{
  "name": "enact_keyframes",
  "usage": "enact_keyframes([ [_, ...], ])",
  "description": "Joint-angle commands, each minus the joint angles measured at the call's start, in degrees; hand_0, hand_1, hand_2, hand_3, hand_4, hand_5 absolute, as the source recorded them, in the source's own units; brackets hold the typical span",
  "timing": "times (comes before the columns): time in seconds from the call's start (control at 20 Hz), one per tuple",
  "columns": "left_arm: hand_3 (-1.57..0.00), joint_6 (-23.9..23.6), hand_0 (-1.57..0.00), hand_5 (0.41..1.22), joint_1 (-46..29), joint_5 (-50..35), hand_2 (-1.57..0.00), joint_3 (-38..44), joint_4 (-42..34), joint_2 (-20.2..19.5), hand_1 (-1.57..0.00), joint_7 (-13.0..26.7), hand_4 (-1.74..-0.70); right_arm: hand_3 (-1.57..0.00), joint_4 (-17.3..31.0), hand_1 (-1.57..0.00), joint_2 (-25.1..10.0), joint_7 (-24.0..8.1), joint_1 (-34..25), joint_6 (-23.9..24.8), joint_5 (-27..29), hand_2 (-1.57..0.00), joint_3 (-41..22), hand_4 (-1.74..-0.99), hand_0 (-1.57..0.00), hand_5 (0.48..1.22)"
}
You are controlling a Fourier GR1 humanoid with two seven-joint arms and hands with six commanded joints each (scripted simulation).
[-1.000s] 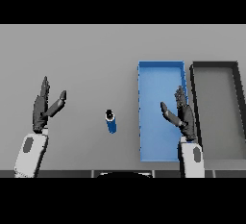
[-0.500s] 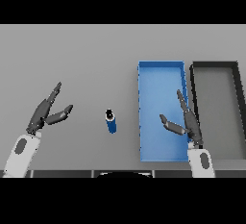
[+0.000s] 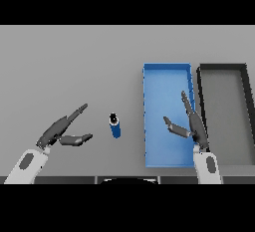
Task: Pick up the blue pipe and place it into the blue bin.
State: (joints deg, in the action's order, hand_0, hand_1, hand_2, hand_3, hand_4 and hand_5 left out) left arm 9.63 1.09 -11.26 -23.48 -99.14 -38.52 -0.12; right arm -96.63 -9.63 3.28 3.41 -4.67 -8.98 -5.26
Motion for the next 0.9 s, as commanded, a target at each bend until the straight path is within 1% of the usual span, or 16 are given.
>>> enact_keyframes([
  [0.0, 0.0, 0.14, 0.0, 0.496, -0.62, 0.44, 0.0, -1.14, -1.06, 0.12, 0.0, 1.3, -1.03, 0.0, -0.3, 0.0, -0.27, 0.13, 0.42, 0.0, 0.3, 0.0, 0.38, -1.229, 0.0, 0.576],
  [0.05, 0.0, 0.57, 0.0, 0.483, -0.36, 0.63, 0.0, -2.4, -1.88, 0.71, 0.0, 2.61, -1.05, 0.0, -1.17, 0.0, -0.61, 1.09, 1.62, -0.12, 0.12, 0.0, 0.28, -1.228, 0.0, 0.573],
  [0.1, 0.0, 0.81, 0.0, 0.474, 0.08, 1.28, 0.0, -3.22, -1.64, 1.16, 0.0, 3.35, -1.06, 0.0, -0.79, 0.0, -0.86, 1.01, 1.44, -0.09, 0.07, 0.0, 0.54, -1.223, 0.0, 0.572],
  [0.15, 0.0, 1.44, 0.0, 0.472, -0.45, 2.78, 0.0, -4.53, -1.91, 1.22, 0.0, 1.98, -1.08, 0.0, -0.81, 0.0, -0.68, 1.11, 1.5, -0.11, -0.18, 0.0, 0.18, -1.219, 0.0, 0.572],
  [0.3, 0.0, 1.5, 0.0, 0.463, 1.56, 4.82, 0.0, -7.46, -0.39, 4.88, 0.0, 3.81, -1.11, 0.0, -0.06, 0.0, -0.57, -0.09, 0.82, -0.26, -0.14, 0.0, 0.23, -1.212, 0.0, 0.57],
  [0.4, 0.0, 1.36, 0.0, 0.479, 2.0, 5.81, 0.0, -8.67, 0.52, 7.04, 0.0, 1.83, -1.14, 0.0, -0.31, 0.0, -0.3, 0.45, 0.9, -0.24, -0.36, 0.0, -0.13, -1.209, 0.0, 0.567],
  [0.45, 0.0, 0.86, 0.0, 0.484, 3.23, 6.54, 0.0, -9.11, 2.22, 8.96, 0.0, 1.39, -1.15, 0.0, -0.67, 0.0, -0.2, 0.77, 1.45, -0.22, -0.18, 0.0, -0.05, -1.21, 0.0, 0.564],
  [0.5, 0.0, 0.45, 0.0, 0.486, 3.17, 7.4, 0.0, -9.62, 3.51, 10.16, 0.0, 0.14, -1.15, 0.0, -1.22, 0.0, -0.57, 0.83, 1.8, -0.71, 0.38, 0.0, 0.14, -1.211, 0.0, 0.56],
  [0.55, 0.0, -0.26, 0.0, 0.486, 4.38, 8.05, 0.0, -9.82, 5.11, 11.84, 0.0, 0.74, -1.15, 0.0, -1.12, 0.0, -0.28, -0.3, 1.37, -0.54, 0.52, 0.0, 0.2, -1.209, 0.0, 0.556],
  [0.6, 0.0, -0.77, 0.0, 0.488, 5.25, 8.63, 0.0, -9.76, 6.8, 12.94, 0.0, 0.28, -1.14, 0.0, -0.87, 0.0, -0.07, 0.3, 1.86, -0.22, 0.03, 0.0, 0.02, -1.207, 0.0, 0.555],
  [0.65, 0.0, -0.97, 0.0, 0.488, 6.06, 8.46, 0.0, -9.87, 8.07, 14.45, 0.0, 0.82, -1.13, 0.0, -0.62, 0.0, 0.12, 0.73, 1.74, -0.3, 0.04, 0.0, -0.08, -1.206, 0.0, 0.554],
  [0.7, 0.0, -0.97, 0.0, 0.487, 6.36, 8.08, 0.0, -9.88, 8.42, 15.28, 0.0, 0.67, -1.13, 0.0, -0.39, 0.0, 0.07, 0.67, 1.95, -0.46, 0.21, 0.0, 0.02, -1.205, 0.0, 0.554],
  [0.75, 0.0, -1.06, 0.0, 0.491, 6.84, 8.19, 0.0, -10.18, 10.19, 16.77, 0.0, 0.64, -1.13, 0.0, -0.52, 0.0, -0.38, 0.97, 1.92, -0.78, 1.05, 0.0, 0.71, -1.207, 0.0, 0.551],
  [0.8, 0.0, -1.4, 0.0, 0.493, 6.87, 8.23, 0.0, -10.27, 11.22, 17.99, 0.0, -0.14, -1.13, 0.0, -0.65, 0.0, -0.66, 1.59, 2.11, -0.93, 0.83, 0.0, 0.6, -1.203, 0.0, 0.551],
  [0.85, 0.0, -1.7, 0.0, 0.495, 7.22, 8.1, 0.0, -10.3, 12.12, 19.17, 0.0, -0.13, -1.14, 0.0, -0.68, 0.0, -0.49, 1.55, 2.02, -0.91, 0.95, 0.0, 0.58, -1.2, 0.0, 0.549],
])
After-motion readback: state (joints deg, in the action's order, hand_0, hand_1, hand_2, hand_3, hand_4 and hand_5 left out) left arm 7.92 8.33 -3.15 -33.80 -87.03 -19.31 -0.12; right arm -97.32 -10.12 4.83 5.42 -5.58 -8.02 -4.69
